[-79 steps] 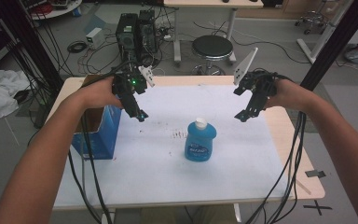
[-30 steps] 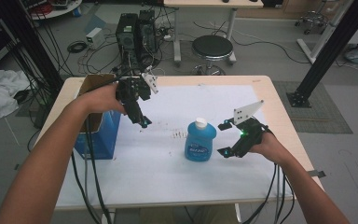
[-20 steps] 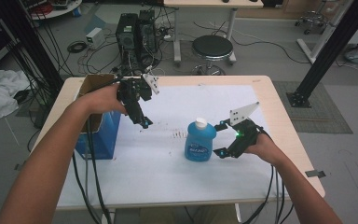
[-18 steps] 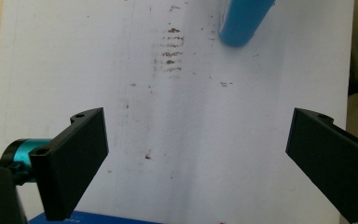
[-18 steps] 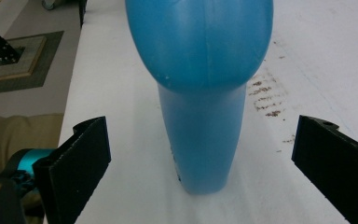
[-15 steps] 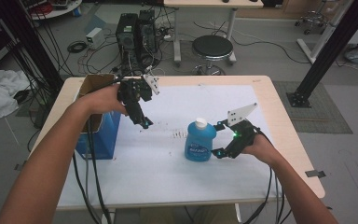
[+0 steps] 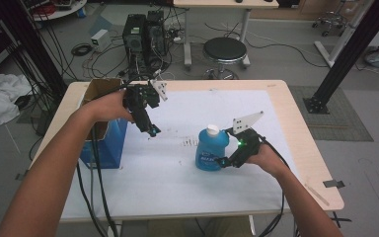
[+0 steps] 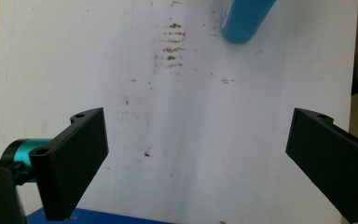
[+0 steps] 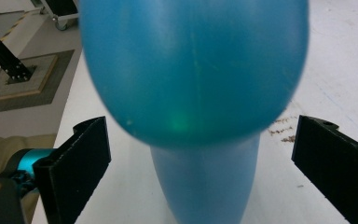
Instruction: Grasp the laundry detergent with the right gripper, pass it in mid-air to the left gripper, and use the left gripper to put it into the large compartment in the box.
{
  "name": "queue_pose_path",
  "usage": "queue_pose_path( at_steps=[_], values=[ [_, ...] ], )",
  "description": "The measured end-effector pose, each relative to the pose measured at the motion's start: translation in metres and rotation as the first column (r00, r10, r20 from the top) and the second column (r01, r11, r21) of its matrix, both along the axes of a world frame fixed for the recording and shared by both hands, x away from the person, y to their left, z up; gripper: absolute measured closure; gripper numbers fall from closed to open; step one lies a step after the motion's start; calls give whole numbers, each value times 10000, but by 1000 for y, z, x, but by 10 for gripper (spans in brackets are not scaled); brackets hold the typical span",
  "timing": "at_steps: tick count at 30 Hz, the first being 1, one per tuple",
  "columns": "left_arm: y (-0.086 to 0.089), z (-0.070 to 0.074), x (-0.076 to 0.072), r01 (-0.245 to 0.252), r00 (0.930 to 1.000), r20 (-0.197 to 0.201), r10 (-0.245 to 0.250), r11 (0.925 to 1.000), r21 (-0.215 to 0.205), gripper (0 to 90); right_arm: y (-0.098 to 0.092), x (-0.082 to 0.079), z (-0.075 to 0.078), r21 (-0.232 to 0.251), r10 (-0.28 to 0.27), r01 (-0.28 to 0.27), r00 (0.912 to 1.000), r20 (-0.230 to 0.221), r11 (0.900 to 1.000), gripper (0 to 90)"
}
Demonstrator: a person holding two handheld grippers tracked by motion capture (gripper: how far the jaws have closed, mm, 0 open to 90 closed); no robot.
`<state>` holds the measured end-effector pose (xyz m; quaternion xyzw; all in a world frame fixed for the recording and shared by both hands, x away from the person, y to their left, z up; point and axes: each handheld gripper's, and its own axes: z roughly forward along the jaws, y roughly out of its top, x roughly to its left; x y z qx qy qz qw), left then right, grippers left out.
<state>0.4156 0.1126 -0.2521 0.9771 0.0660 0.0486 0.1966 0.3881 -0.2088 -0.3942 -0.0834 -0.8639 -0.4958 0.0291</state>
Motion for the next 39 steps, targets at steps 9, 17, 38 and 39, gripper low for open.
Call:
queue_pose_path(
  at_steps=[9, 17, 38, 39],
  values=[
    [0, 0, 1, 20, 10000, 20, -20, 10000, 26, 56, 8, 1, -7, 420, -132, 131, 9999, 18, 9990, 34],
    [0, -1, 1, 33, 10000, 15, -33, 10000, 36, 56, 10, 1, -10, 656, -156, 151, 9999, 67, 9977, 54],
    [1, -2, -1, -22, 10000, 38, 22, 10000, -10, 56, 10, 0, -12, 1263, -127, 105, 9998, 164, 9919, 270],
    [1, -2, -1, -21, 10000, 41, 21, 10000, -26, 56, 10, 0, -12, 1288, -136, 110, 9997, 197, 9916, 278]
  ],
)
